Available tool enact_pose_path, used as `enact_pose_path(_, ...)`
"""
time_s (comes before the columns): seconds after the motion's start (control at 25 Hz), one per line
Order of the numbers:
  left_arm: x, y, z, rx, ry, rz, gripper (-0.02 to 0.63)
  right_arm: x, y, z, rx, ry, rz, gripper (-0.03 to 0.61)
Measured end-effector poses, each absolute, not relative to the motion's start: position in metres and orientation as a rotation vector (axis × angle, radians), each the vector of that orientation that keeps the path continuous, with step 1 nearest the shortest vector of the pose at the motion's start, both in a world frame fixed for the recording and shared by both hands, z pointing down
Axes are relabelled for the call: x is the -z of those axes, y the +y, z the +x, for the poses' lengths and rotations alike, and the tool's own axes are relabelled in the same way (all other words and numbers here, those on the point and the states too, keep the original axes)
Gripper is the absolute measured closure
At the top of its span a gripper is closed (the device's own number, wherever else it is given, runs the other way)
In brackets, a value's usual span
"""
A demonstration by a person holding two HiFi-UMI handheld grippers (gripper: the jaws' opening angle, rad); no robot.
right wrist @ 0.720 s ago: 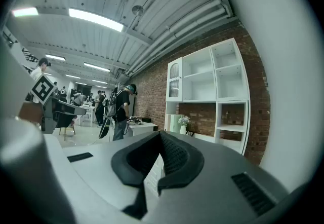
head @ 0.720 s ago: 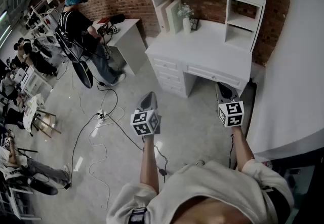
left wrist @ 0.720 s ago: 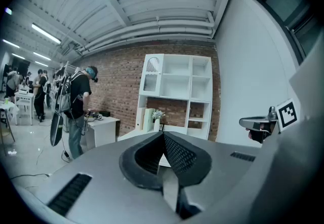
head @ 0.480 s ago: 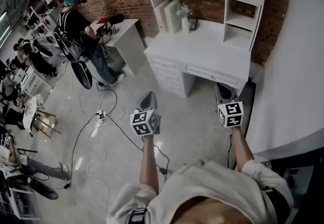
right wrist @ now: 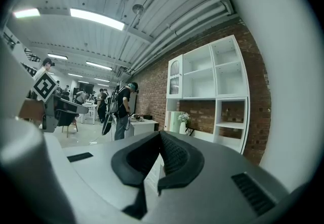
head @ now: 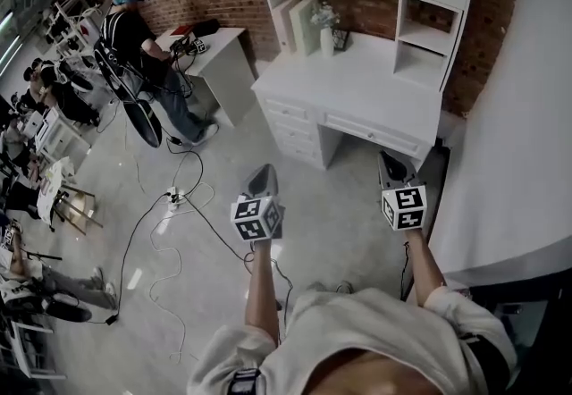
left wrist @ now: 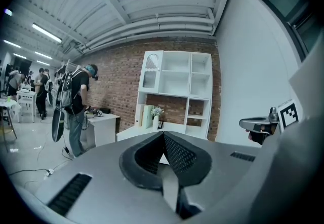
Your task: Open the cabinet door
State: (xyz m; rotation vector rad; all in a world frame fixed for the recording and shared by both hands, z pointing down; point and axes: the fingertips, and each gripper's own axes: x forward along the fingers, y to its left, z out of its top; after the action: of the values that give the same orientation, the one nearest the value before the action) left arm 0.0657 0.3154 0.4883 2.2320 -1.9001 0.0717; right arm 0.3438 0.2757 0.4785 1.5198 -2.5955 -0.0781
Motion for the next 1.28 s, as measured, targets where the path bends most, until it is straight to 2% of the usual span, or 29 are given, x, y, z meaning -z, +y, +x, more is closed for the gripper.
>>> enact_pose_path(0.48,-0.506,0.257,0.063,-0.099,-1.871,2.236,0.588,-0.492,0.223,0.33,0.078,-2.594,1.492,0.565)
enact_pose_path(1.28,-0.496,0.019,-0.008,-0.082,-1.781,2.32,0.588,-0.471,0.001,0.241,0.13,-2.571,1.536,0.565)
